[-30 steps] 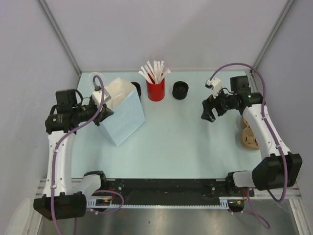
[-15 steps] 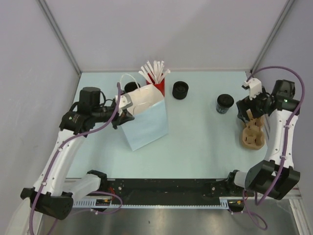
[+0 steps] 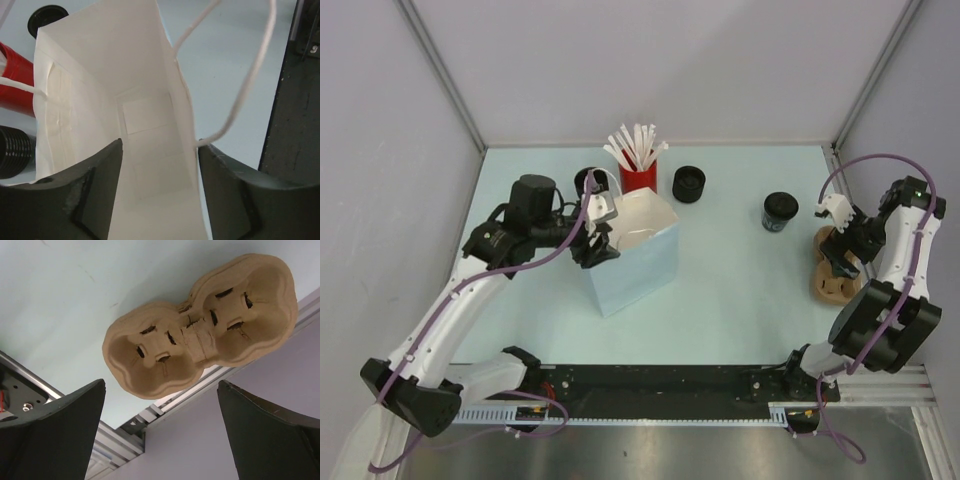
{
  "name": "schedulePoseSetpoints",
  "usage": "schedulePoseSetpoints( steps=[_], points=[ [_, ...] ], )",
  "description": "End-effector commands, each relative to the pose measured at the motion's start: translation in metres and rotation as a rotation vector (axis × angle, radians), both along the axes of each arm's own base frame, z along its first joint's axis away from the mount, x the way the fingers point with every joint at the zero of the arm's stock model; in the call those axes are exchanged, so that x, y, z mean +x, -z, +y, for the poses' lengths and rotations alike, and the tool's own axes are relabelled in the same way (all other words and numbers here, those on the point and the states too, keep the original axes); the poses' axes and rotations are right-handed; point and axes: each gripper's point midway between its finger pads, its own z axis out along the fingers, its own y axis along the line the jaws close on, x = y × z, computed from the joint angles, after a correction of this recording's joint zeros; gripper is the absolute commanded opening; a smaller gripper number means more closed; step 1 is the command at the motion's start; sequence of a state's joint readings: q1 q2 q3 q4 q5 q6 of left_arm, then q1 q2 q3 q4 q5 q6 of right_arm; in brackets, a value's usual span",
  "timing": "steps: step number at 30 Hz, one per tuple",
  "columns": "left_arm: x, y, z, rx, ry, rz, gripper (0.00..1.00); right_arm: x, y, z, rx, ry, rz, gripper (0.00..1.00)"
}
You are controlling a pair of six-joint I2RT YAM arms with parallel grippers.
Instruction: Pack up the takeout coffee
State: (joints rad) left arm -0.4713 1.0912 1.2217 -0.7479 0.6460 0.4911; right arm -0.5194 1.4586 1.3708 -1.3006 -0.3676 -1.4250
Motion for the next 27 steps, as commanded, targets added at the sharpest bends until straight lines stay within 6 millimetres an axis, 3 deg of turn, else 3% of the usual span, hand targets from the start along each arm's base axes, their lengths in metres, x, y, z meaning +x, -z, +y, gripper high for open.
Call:
schedulePoseSetpoints(
  steps=[1, 6, 17, 22, 27],
  points=[
    [0.007, -0.025, 0.003, -0.015, -0.048, -0.072, 0.75, 0.007, 0.003, -0.021, -0.091, -0.105, 0.008, 1.0],
    [0.01, -0.038, 0.018, 0.028, -0.092, -0.153, 0.99, 0.013, 0.014, -0.027, -0.106, -0.16, 0.023, 1.0],
    [0.011, -0.068, 0.044, -0.036, -0.169, -0.181, 0.99, 0.043, 0.046, -0.031, -0.131, -0.205, 0.062, 1.0],
    [0.016, -0.058, 0.053, -0.077, -0.198, -0.146, 0.99, 0.059, 0.054, -0.028, -0.148, -0.212, 0.05, 1.0],
    [0.016, -0.052, 0.059, -0.088, -0.224, -0.127, 0.99, 0.063, 0.066, -0.034, -0.167, -0.206, 0.076, 1.0]
  ],
)
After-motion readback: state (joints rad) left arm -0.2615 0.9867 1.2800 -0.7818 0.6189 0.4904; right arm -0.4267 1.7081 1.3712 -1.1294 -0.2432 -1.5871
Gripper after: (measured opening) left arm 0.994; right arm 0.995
